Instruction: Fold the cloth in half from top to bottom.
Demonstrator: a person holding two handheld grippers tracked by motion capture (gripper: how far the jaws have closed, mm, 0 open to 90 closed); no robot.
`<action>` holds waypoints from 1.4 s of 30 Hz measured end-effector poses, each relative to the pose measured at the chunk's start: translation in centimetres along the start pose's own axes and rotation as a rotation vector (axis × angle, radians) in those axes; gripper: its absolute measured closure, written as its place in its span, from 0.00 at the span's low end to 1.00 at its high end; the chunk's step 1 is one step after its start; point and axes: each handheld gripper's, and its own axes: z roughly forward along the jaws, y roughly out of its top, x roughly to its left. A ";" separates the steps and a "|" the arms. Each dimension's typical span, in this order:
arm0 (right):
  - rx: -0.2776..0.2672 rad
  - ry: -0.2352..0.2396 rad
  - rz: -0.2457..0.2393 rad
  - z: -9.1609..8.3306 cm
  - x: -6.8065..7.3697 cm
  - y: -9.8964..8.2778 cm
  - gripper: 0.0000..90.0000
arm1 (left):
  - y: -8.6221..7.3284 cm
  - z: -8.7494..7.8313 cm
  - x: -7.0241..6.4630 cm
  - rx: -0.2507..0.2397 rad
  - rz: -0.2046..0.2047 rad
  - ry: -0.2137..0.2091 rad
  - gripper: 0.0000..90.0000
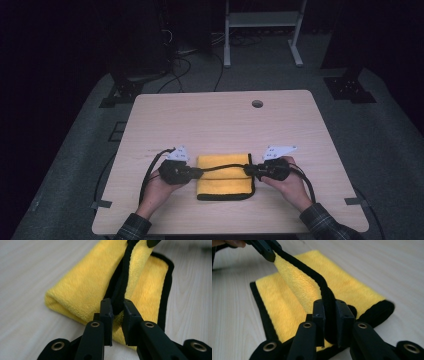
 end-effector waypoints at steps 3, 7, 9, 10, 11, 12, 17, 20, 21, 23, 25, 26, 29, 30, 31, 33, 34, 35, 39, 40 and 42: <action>0.035 -0.001 -0.015 0.4 0.5 -0.6 0.87 | -0.6 0.5 -0.2 0.027 -0.004 -0.009 0.88; 0.061 -0.003 -0.024 0.5 0.7 -1.1 0.82 | -1.2 1.0 -0.6 0.054 -0.010 -0.012 0.86; 0.068 0.005 -0.021 0.5 0.8 -1.4 0.78 | -1.4 0.9 -0.7 0.041 -0.021 -0.017 0.83; 0.064 0.006 -0.017 0.4 0.9 -1.5 0.75 | -1.4 0.8 -0.8 0.037 -0.019 -0.017 0.80; 0.060 0.005 -0.022 0.3 0.9 -1.5 0.74 | -1.4 0.5 -0.9 0.025 -0.017 -0.010 0.76; 0.056 0.001 -0.024 -0.1 1.0 -1.4 0.73 | -1.3 0.1 -1.0 0.008 -0.013 -0.013 0.71; -0.027 -0.002 -0.008 -2.5 1.1 -0.9 0.76 | -0.9 -1.8 -1.4 -0.069 -0.010 -0.010 0.66; -0.077 -0.012 -0.001 -3.8 0.8 -0.4 0.78 | -0.5 -2.8 -1.0 -0.109 -0.011 0.006 0.68; -0.088 -0.022 0.004 -4.1 0.6 -0.2 0.80 | -0.4 -2.9 -0.9 -0.116 -0.012 0.008 0.71; -0.087 -0.032 0.008 -4.1 0.1 0.0 0.83 | -0.1 -2.9 -0.5 -0.122 -0.011 0.017 0.75; -0.075 -0.041 0.001 -3.5 -0.4 0.3 0.88 | 0.4 -2.5 0.0 -0.121 -0.007 0.023 0.79; -0.068 -0.041 0.005 -3.1 -0.7 0.4 0.89 | 0.7 -2.3 0.3 -0.122 -0.007 0.027 0.81; -0.047 -0.052 0.008 -1.6 -1.6 0.9 0.92 | 1.3 -1.4 1.2 -0.120 -0.011 0.042 0.84; -0.041 -0.056 0.012 -1.1 -1.9 1.0 0.93 | 1.5 -1.0 1.6 -0.116 -0.017 0.049 0.84; -0.036 -0.063 0.012 -0.5 -2.4 1.2 0.93 | 1.6 -0.7 1.9 -0.111 -0.020 0.049 0.85; -0.017 -0.056 0.017 0.6 -2.9 1.2 0.94 | 1.7 0.2 2.2 -0.100 -0.023 0.048 0.85; -0.009 -0.055 0.015 1.0 -3.1 1.2 0.94 | 1.7 0.7 2.3 -0.084 -0.022 0.043 0.85; 0.006 -0.042 0.015 1.6 -3.2 1.1 0.94 | 1.6 1.0 2.2 -0.076 -0.023 0.040 0.85; 0.046 -0.012 0.001 2.6 -2.9 0.8 0.94 | 0.9 2.1 1.7 -0.024 -0.014 0.018 0.85; 0.052 0.000 -0.004 2.6 -2.7 0.7 0.94 | 0.6 2.2 1.3 -0.011 -0.006 0.014 0.85; 0.062 0.025 -0.008 2.4 -2.3 0.5 0.94 | 0.3 2.2 0.8 0.001 0.000 0.005 0.84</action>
